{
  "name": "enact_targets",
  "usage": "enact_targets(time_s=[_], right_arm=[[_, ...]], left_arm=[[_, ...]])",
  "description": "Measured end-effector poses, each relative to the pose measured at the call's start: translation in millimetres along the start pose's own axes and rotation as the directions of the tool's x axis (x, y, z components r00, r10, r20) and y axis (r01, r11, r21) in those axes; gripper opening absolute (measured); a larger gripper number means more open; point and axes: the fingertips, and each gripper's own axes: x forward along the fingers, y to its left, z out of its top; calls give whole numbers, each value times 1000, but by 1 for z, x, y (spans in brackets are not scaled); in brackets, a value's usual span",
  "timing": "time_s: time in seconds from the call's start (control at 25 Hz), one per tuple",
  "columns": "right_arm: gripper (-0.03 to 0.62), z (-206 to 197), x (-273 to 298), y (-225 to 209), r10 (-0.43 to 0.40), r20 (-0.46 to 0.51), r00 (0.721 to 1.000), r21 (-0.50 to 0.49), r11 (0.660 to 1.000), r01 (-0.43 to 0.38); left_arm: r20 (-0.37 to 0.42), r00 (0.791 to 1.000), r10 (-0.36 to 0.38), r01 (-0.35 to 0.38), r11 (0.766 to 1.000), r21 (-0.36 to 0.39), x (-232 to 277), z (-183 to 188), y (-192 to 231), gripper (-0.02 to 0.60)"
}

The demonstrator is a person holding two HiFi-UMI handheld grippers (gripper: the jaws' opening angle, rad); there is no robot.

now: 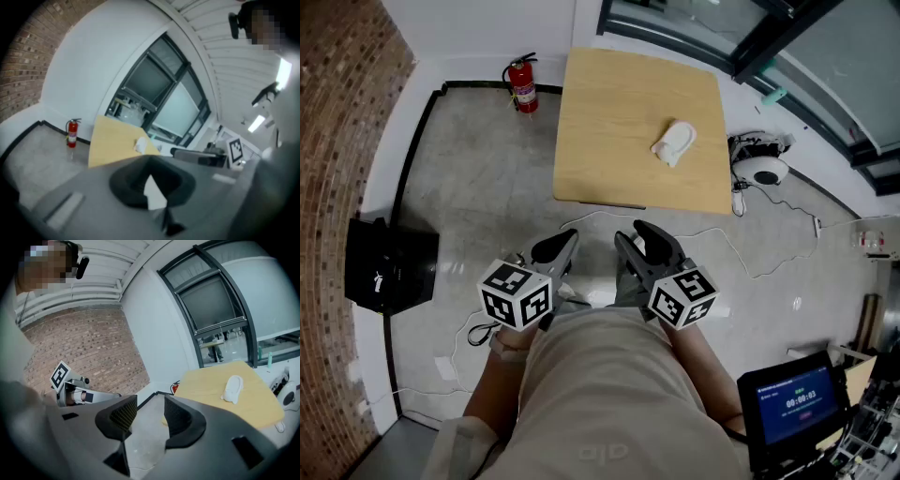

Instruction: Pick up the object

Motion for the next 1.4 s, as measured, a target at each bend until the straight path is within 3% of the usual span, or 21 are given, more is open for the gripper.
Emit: enact_targets(time_s=[0.28, 0.48, 0.68, 0.88, 1.16, 1.4], right_arm=[[184, 21, 20, -70, 25, 17, 1000, 55, 998, -26], [184, 58, 21, -171, -4, 44, 999, 112, 994, 0], [184, 73, 11, -281, -92, 16, 996, 196, 977, 87], [184, 54, 9, -369, -189, -78, 979, 326, 923, 204], [184, 4, 31, -416, -259, -200, 945, 472, 820, 324], [184, -37, 74, -464, -294, -302, 907, 498, 762, 413]], left_arm=[[-43, 998, 49, -49, 999, -2, 65, 12, 9, -12], [-91, 995, 30, -25, 998, 62, 163, 54, -15, -11], [-152, 988, 41, -25, 994, 105, 260, 92, -37, -12], [-214, 976, 42, -17, 993, 114, 324, 108, -56, -11], [-283, 958, 55, -25, 994, 109, 334, 110, -50, -11], [-308, 947, 91, -65, 993, 95, 334, 100, -41, -11]])
